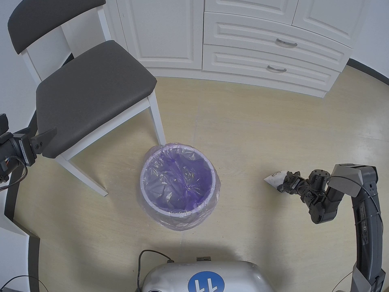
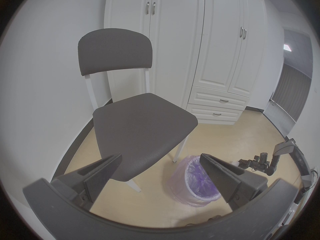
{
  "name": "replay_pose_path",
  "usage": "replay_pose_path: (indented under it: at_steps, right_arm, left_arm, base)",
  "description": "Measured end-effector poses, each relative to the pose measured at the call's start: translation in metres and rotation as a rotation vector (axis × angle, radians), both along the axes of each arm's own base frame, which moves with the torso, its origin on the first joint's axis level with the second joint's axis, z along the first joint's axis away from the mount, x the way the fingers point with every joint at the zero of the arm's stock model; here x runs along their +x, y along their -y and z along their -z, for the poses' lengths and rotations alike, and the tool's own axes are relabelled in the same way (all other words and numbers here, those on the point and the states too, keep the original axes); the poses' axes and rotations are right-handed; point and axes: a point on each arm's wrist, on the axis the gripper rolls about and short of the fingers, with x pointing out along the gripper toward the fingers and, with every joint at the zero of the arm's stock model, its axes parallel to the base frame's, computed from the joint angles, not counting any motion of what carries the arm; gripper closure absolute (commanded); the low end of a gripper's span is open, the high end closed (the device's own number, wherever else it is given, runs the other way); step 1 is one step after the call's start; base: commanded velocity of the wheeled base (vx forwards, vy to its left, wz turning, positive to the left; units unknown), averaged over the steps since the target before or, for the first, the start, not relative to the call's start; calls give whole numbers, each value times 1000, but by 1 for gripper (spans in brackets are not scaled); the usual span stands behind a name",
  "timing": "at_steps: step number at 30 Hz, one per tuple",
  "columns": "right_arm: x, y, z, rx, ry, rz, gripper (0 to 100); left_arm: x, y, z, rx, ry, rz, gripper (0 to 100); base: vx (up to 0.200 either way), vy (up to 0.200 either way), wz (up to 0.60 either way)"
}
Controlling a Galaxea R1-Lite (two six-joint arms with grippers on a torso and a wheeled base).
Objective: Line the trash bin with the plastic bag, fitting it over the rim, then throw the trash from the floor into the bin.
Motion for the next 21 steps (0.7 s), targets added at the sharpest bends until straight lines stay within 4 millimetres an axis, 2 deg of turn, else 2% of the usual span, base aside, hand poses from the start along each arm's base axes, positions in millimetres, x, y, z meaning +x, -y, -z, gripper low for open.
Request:
replay_pose_path:
  at_steps: [3, 4, 21]
  right_arm:
    - [0, 0, 1, 0, -2, -1, 0]
    - [0, 1, 1, 0, -3, -1, 100]
    - [-1, 0, 3, -16, -3, -3, 100]
  left_arm:
    - [0, 0, 0, 0, 0, 0, 0]
    - [0, 0, 0, 0, 0, 0, 0]
    - [-2, 2, 3, 8, -5, 9, 0]
  base:
    - [0, 0, 0]
    - [0, 0, 0]
    - [0, 0, 0]
